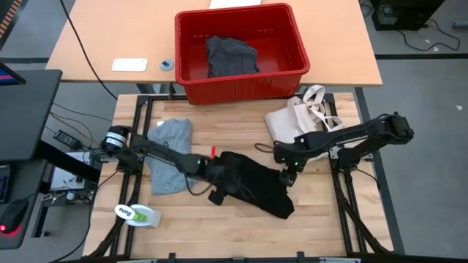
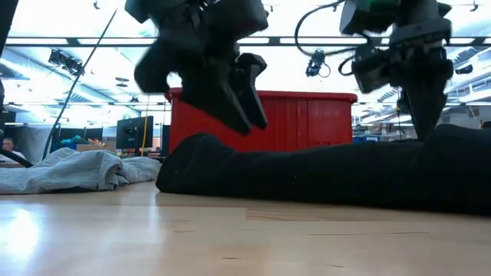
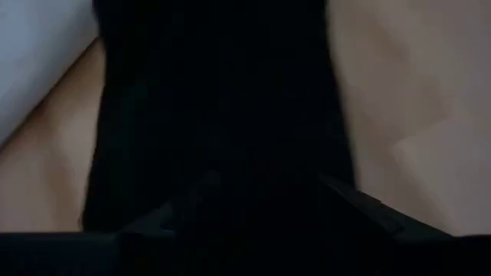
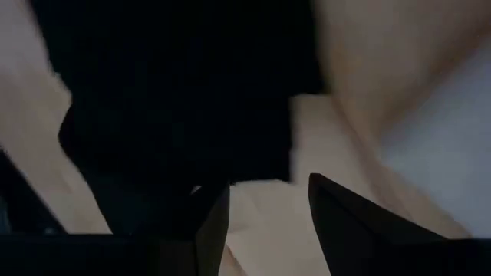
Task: Fold Laundry from Bin
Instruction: Fold the black shirt
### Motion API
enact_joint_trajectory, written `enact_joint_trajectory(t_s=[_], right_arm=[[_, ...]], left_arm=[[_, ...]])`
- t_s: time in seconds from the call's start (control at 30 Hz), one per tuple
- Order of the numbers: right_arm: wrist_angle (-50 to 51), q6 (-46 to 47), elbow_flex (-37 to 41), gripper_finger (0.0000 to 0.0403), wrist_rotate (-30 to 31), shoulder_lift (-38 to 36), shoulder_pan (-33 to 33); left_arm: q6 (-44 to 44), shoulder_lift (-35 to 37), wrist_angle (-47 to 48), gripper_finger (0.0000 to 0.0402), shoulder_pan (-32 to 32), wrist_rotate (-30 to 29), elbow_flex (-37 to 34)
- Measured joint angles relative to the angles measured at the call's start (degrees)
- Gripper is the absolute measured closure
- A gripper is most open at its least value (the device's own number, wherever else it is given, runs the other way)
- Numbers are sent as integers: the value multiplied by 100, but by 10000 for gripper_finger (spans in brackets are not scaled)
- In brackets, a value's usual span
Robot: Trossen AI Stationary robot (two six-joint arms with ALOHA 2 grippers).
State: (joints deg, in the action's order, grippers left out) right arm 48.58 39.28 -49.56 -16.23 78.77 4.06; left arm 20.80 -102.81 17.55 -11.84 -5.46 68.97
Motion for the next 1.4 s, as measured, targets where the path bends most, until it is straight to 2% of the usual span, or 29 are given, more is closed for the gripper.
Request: enact_joint_trajectory(t_s=[0.07, 0.13, 0.2, 0.27, 0.4, 0.5, 0.63, 0.8, 0.93, 1.1, 1.4], right_arm=[[202, 265, -126, 218, 356, -191, 8], [125, 424, -207, 218, 965, -380, 118], [-91, 506, -215, 218, 1534, -532, 266], [-639, 471, -157, 218, 2038, -596, 511], [-2694, -14, 151, 218, 2719, -328, 1200], [-3975, -455, 312, 218, 3405, 202, 1651], [-4635, -875, 320, 220, 4243, 1142, 2005], [-4678, -318, 324, 221, 4307, 1988, 2127], [-4695, 147, 317, 221, 4402, 2317, 2212], [-4723, 507, 300, 221, 4636, 2479, 2341], [-4747, 314, 315, 221, 4739, 2480, 2502]], left_arm=[[1, -137, -6, 190, -125, -624, 0], [-5, -235, 25, 187, -123, -1191, 0], [-75, -255, 72, 187, -16, -1458, 0], [-289, -255, 59, 187, 115, -1358, 0], [-675, -255, 146, 187, 362, -545, 0], [-858, -304, 403, 187, 441, -300, 0], [-1047, -306, 605, 187, 444, 27, 0], [-1102, -82, 943, 187, 275, 214, -1], [-1081, 152, 697, 187, 275, 181, 4], [-1072, -12, 273, 187, 511, 40, 8], [-767, -407, 473, 187, 1386, -398, 2]])
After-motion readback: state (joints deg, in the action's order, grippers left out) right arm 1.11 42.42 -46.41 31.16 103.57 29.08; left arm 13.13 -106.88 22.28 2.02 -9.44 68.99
